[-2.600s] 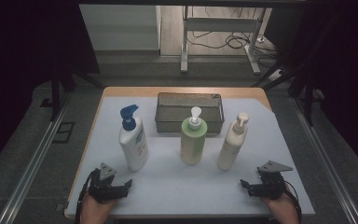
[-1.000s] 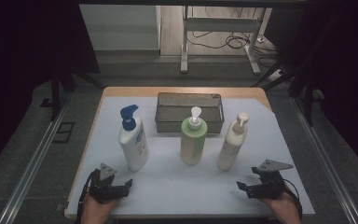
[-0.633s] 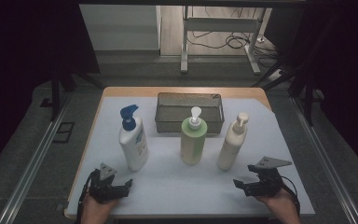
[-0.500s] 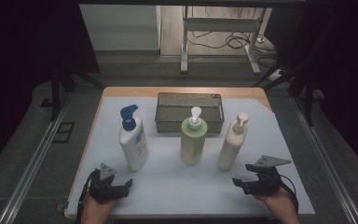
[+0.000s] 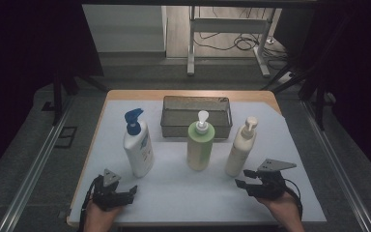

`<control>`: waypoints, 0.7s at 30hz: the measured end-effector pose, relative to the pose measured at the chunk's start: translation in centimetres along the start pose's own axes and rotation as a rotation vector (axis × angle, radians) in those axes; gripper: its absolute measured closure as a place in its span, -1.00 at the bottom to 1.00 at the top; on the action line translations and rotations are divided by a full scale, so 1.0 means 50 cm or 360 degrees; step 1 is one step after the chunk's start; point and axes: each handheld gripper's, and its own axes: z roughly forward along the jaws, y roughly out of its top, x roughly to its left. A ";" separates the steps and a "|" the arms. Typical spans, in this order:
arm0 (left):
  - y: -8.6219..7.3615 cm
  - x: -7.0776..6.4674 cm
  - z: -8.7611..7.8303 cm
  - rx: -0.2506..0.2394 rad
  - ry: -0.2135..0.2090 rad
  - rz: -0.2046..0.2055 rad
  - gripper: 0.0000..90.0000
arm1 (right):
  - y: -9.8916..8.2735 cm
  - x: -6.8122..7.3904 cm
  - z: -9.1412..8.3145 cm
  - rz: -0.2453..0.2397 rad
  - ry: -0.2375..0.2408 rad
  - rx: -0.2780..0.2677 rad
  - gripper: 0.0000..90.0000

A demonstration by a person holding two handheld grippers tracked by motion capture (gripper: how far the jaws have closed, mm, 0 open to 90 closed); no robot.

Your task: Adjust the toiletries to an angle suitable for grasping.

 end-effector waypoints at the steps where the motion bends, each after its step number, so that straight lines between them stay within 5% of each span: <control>1: 0.000 0.000 0.000 0.0000 0.0000 0.0000 -0.75 | 0.004 0.005 0.004 0.0000 0.0010 -0.0004 0.18; 11: 0.000 0.000 0.000 0.0000 0.0000 -0.0001 -0.75 | 0.020 0.029 0.038 -0.0078 -0.0045 0.0010 0.84; 21: 0.000 0.000 0.000 0.0000 0.0000 -0.0001 -0.75 | 0.036 0.042 0.081 -0.0063 -0.0107 0.0009 0.98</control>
